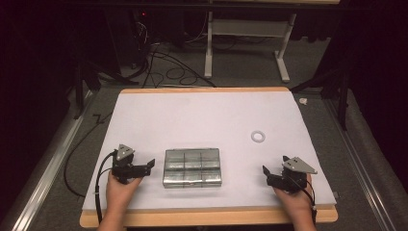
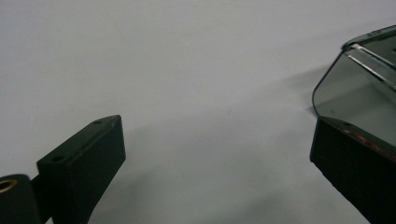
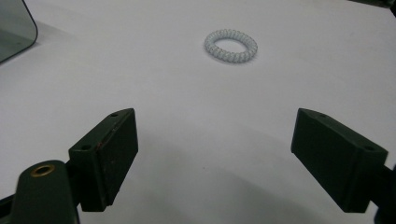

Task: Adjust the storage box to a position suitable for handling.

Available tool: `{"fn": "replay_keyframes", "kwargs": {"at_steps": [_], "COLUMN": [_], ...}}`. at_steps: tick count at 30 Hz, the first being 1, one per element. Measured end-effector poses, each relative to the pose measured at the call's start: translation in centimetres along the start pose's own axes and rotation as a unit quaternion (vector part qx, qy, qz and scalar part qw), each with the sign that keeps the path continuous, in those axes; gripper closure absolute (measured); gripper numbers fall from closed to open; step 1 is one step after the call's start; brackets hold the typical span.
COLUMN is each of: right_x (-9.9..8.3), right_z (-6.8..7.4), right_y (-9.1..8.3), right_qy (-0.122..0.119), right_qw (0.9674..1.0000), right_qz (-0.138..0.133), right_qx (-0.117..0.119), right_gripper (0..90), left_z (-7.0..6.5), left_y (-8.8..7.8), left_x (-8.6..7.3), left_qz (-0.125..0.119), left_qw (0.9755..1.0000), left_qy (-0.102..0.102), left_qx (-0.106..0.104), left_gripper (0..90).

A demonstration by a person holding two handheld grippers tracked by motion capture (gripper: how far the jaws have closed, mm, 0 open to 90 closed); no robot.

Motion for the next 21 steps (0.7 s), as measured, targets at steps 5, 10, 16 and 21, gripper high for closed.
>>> {"fn": "replay_keyframes", "kwargs": {"at_steps": [5, 10, 16, 21], "right_x": [-0.08, -0.01, 0.05, 0.04], "right_z": [0.10, -0.06, 0.10, -0.19], "right_y": [0.13, 0.01, -0.12, 0.11], "right_qy": [-0.008, -0.001, -0.003, 0.020], "right_qw": [0.9999, 1.0000, 1.0000, 0.9994], "right_qz": [0.008, 0.000, -0.005, 0.006], "right_qx": [-0.003, -0.004, -0.001, 0.028], "right_gripper": [20.7, 21.1, 21.0, 20.2], "left_z": [-0.32, -0.21, -0.44, -0.88], "left_y": [-0.39, -0.59, -0.67, -0.81], "left_x": [0.10, 0.57, 0.49, 0.41], "left_qz": [-0.015, -0.020, -0.009, 0.014], "left_qw": [0.9997, 0.9996, 0.9994, 0.9979], "left_qy": [0.016, -0.010, -0.019, -0.029], "left_qx": [-0.006, -0.016, -0.028, -0.057], "left_gripper": [6.9, 8.7, 11.4, 13.2]}}
Point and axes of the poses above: each handheld gripper's, and its own axes: y roughly forward along the jaws, x roughly out of its top, z roughly to its left, the point moved 8 cm from there along y, roughly forward along the jaws, and after that the axes turned 1 degree about -x, right-handed, at the moved point
